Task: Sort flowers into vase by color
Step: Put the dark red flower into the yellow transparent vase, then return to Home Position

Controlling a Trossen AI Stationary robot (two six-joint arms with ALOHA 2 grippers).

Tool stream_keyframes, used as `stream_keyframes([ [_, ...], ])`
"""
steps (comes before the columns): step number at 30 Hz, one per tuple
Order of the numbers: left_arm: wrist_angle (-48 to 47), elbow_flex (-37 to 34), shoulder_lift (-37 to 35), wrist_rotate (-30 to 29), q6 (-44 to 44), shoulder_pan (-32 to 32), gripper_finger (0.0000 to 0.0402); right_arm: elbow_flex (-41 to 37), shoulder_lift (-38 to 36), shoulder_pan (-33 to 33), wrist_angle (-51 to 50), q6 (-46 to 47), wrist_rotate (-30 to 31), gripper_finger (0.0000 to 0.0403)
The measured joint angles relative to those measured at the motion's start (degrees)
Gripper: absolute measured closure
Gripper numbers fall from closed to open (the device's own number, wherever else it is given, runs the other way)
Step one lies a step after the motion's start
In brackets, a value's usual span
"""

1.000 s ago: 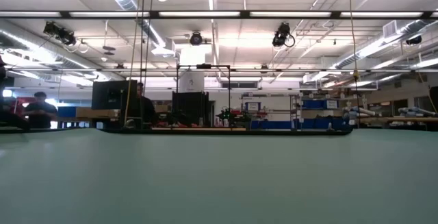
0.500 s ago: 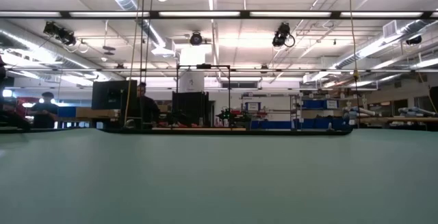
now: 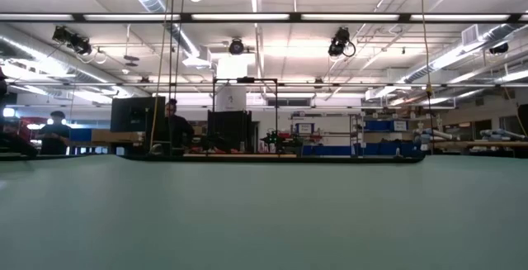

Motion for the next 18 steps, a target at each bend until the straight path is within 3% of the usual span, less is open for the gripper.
stream_keyframes([
  [13, 0.0, 0.0, 0.0, 0.0, 0.0, 0.0, 0.028, 1.7, 2.3, -0.5, 2.7, -3.2, 10.8, 0.0198],
  [18, 0.0, 0.0, 0.0, 0.0, 0.0, 0.0, 0.028, 1.7, 2.2, -2.8, 7.4, -3.3, 11.8, 0.0199],
])
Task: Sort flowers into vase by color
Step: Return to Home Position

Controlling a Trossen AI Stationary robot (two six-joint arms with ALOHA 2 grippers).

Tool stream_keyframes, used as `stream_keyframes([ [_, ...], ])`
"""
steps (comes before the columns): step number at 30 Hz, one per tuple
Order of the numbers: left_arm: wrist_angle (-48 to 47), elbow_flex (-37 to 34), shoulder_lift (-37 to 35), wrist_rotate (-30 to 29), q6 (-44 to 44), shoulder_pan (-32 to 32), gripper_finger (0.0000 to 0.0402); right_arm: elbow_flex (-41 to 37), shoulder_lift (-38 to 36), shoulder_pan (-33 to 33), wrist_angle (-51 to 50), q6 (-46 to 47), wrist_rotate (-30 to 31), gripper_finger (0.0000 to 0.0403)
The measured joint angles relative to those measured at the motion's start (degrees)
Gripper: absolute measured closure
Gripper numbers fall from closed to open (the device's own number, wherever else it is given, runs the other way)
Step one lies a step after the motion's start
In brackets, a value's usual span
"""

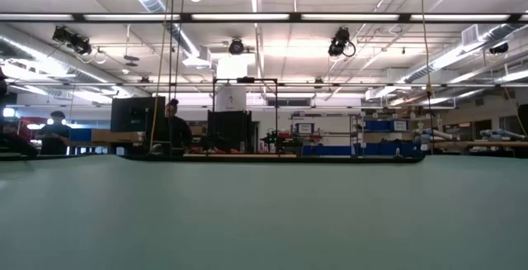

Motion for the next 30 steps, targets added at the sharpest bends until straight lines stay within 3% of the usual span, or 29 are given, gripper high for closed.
stream_keyframes([
  [3, 0.0, 0.0, 0.0, 0.0, 0.0, 0.0, 0.028, 0.0, 0.0, -2.0, 3.2, 1.0, 1.7, 0.0199],
  [10, 0.0, 0.0, 0.0, 0.0, 0.0, 0.0, 0.028, 0.0, 0.6, -9.7, 5.3, 4.6, 14.6, 0.0199],
  [23, 0.0, 0.0, 0.0, 0.0, 0.0, 0.0, 0.028, 0.0, 12.2, -30.1, 10.0, 7.5, 15.6, 0.02],
  [30, 2.4, 0.0, 0.0, -0.3, 0.0, 0.0, 0.028, 0.0, 15.5, -36.8, 18.0, 9.3, 16.1, 0.0207],
])
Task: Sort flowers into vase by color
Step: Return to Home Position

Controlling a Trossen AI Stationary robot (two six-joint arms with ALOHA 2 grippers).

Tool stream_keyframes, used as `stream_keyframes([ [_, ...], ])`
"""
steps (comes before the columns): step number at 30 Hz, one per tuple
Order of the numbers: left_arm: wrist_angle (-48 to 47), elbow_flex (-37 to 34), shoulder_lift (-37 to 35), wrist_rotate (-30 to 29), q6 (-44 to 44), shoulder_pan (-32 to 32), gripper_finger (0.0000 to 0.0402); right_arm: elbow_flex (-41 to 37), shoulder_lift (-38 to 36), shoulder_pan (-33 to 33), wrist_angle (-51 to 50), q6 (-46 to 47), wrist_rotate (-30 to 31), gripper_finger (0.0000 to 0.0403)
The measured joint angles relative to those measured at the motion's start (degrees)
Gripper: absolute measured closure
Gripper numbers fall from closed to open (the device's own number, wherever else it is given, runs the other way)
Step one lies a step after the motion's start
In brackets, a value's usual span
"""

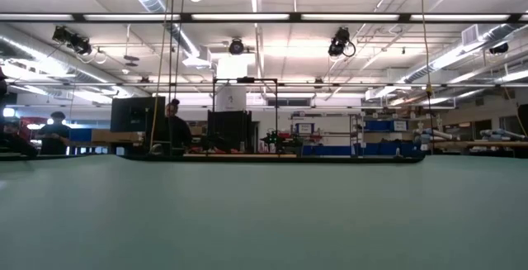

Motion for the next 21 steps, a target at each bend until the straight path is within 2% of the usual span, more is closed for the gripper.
stream_keyframes([
  [7, 3.8, 0.1, 0.0, -0.2, -0.8, -0.1, 0.028, 0.0, 0.0, -1.7, 1.2, 1.3, 5.3, 0.0257],
  [10, 4.9, 0.1, 0.0, -0.7, -1.2, 0.0, 0.028, 0.0, -0.1, -1.7, -0.2, 1.6, 7.9, 0.0296],
  [15, 3.4, 0.0, 0.5, -4.8, 0.8, 2.1, 0.028, 0.0, -1.1, -1.7, -9.1, 3.4, 9.1, 0.0383],
  [18, 2.4, 0.1, -0.1, -4.7, 0.7, 3.1, 0.0281, 0.0, -2.3, -1.6, -15.0, 3.3, 8.0, 0.039],
  [21, -7.0, 0.1, -2.1, -4.5, -1.1, 5.5, 0.0293, 0.0, -4.6, -1.6, -19.8, 1.6, 5.5, 0.0388],
])
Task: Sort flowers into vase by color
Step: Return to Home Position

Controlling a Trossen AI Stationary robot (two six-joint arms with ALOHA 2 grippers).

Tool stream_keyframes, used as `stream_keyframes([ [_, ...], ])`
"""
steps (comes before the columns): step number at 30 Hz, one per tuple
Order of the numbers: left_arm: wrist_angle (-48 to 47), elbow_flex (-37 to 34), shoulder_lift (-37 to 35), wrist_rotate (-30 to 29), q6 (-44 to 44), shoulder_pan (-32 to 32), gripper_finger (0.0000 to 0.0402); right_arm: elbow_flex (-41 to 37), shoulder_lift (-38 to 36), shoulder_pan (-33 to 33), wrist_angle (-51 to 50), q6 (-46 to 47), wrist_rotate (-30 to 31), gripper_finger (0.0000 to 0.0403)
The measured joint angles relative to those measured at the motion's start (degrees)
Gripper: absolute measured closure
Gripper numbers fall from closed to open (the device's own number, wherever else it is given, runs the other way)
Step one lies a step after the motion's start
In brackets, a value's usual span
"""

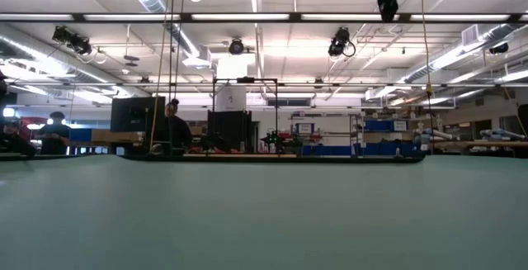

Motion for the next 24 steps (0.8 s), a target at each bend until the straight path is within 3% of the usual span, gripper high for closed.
stream_keyframes([
  [3, -5.3, -2.0, -3.2, -0.3, 2.4, 2.0, 0.0324, 0.0, -3.5, 0.5, -5.2, -1.1, -0.7, 0.0396],
  [9, 1.8, -15.0, -12.2, 2.3, 2.5, 6.9, 0.0394, 0.0, -11.1, 3.3, -11.6, -3.4, 0.8, 0.0398],
  [16, 15.4, -35.7, -18.7, 6.1, 0.9, 7.6, 0.0398, 0.0, -19.4, 6.1, -16.8, -7.7, 1.9, 0.0397],
  [19, 15.5, -37.7, -17.3, 6.2, -1.0, 5.4, 0.0394, 0.0, -20.9, 5.9, -20.3, -3.4, 3.4, 0.0396],
  [24, 20.4, -37.7, -16.6, 4.8, 2.5, 1.6, 0.0398, 0.0, -21.7, 5.9, -23.4, -5.8, 9.1, 0.04],
])
